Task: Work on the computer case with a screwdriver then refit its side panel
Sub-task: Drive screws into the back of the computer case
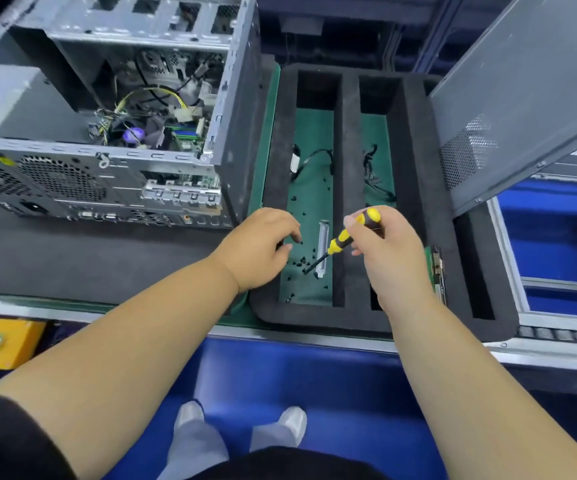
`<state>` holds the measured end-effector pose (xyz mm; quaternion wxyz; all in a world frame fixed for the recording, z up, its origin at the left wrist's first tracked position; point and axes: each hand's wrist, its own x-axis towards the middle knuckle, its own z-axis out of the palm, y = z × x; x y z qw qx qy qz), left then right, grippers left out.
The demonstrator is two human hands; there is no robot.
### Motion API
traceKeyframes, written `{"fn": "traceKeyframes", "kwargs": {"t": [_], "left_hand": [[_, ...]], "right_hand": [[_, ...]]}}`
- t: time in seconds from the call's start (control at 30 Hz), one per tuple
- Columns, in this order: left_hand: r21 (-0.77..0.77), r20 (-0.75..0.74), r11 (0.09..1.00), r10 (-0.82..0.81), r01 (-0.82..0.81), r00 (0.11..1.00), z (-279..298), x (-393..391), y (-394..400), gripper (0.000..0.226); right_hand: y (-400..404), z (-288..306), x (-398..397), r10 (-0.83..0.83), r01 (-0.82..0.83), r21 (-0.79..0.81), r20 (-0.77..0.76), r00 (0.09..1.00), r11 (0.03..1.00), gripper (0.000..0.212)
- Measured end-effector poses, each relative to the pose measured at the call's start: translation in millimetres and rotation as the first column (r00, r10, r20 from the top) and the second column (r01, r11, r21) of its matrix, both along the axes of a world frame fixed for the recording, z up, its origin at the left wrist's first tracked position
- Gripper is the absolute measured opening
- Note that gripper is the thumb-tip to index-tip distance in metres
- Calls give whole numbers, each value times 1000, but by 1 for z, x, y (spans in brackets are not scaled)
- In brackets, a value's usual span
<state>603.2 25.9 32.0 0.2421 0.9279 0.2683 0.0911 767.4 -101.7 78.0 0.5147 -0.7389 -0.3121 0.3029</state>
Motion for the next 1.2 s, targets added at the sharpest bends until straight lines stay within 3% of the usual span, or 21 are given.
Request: {"fn": "traceKeyframes", "kwargs": {"t": [0.57,0.7,0.97,1.2], "left_hand": [[132,-120,991,39,-23,992,-24,32,16,37],[148,-93,989,34,-20,995,-27,32,16,34],[158,-75,987,9,2,997,-29,33,19,29],[163,-79,987,8,5,997,-29,33,18,32]], "right_hand": [[21,-35,21,209,-162,-210,223,952,964,16],[23,-46,17,264,-216,-234,194,945,948,12],[34,-48,8,461,-363,-333,292,838,870,11],[33,-50,5,522,-378,-393,378,764,838,14]]}}
